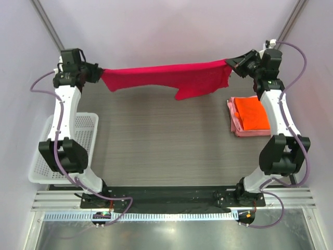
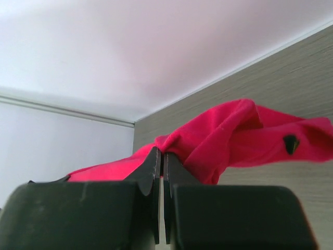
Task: Fold and stack the t-shirts
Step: Fold the tshirt
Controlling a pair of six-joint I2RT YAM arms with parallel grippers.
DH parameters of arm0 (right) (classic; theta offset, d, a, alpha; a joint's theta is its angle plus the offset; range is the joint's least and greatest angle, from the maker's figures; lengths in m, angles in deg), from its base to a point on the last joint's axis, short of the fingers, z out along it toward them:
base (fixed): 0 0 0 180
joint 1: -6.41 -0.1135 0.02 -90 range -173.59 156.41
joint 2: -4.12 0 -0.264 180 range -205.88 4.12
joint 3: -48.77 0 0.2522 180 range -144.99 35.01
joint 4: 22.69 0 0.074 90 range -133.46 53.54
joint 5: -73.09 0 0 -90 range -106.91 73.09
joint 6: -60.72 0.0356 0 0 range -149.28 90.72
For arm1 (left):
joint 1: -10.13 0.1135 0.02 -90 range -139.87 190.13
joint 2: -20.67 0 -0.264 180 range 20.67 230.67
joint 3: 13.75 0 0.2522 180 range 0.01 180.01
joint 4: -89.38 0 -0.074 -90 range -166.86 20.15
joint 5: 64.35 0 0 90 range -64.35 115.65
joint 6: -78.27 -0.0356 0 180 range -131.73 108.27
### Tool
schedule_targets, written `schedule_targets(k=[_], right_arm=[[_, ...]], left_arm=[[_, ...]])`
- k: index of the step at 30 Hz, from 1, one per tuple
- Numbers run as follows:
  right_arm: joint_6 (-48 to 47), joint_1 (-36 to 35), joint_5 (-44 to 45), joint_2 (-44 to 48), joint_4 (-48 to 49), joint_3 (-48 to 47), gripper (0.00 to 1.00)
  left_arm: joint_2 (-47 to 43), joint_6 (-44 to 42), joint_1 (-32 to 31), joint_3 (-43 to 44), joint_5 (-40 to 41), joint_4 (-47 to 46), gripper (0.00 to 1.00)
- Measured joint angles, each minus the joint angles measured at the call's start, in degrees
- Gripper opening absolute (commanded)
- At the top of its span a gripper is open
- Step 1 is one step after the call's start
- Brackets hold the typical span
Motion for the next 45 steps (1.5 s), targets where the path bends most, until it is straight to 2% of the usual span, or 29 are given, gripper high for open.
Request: schedule_targets(k=[7,12,16,23,28,31,33,36,41,45], right_arm=[[-4.3,0.0,2.5,13.6,-3.1,1.5,0.01],[-5.5,0.0,3.2,16.9,-2.8,-3.7,0.01],[-4.9,-0.1,3.0,12.2,-2.5,-6.0,0.01],[-2.8,-0.2,2.4,-5.0,-5.5,-11.4,0.01],[-2.6,-0.4,1.9,-14.6,-12.7,-25.2,0.01],[-2.1,-0.4,1.4,-15.5,-12.9,-30.9,0.01],[-2.1,-0.5,1.4,-14.1,-11.7,-31.3,0.01],[-1.9,-0.5,1.4,-10.3,-9.1,-26.3,0.01],[-0.4,-0.5,-0.1,-3.1,2.0,-5.7,0.01],[1.1,-0.5,-0.5,-2.6,10.2,12.5,0.01]], left_arm=[[-9.4,0.0,0.1,-1.1,0.1,-0.8,0.0],[-10.3,0.3,0.1,0.3,0.2,-1.4,0.0],[-6.8,1.1,0.0,1.0,-0.3,-1.6,0.0],[7.3,1.6,0.0,8.5,-1.4,-0.7,0.0],[13.6,1.5,0.0,19.1,-1.5,2.8,0.0],[14.3,1.5,0.0,24.5,-1.6,3.0,0.0],[13.9,1.4,0.0,26.0,-1.6,2.2,0.0],[11.6,1.1,0.1,21.4,-1.6,-1.2,0.0],[5.3,-0.2,0.3,-0.5,-1.3,-11.0,0.0],[3.2,-0.4,0.7,-19.5,-1.5,-19.3,0.0]])
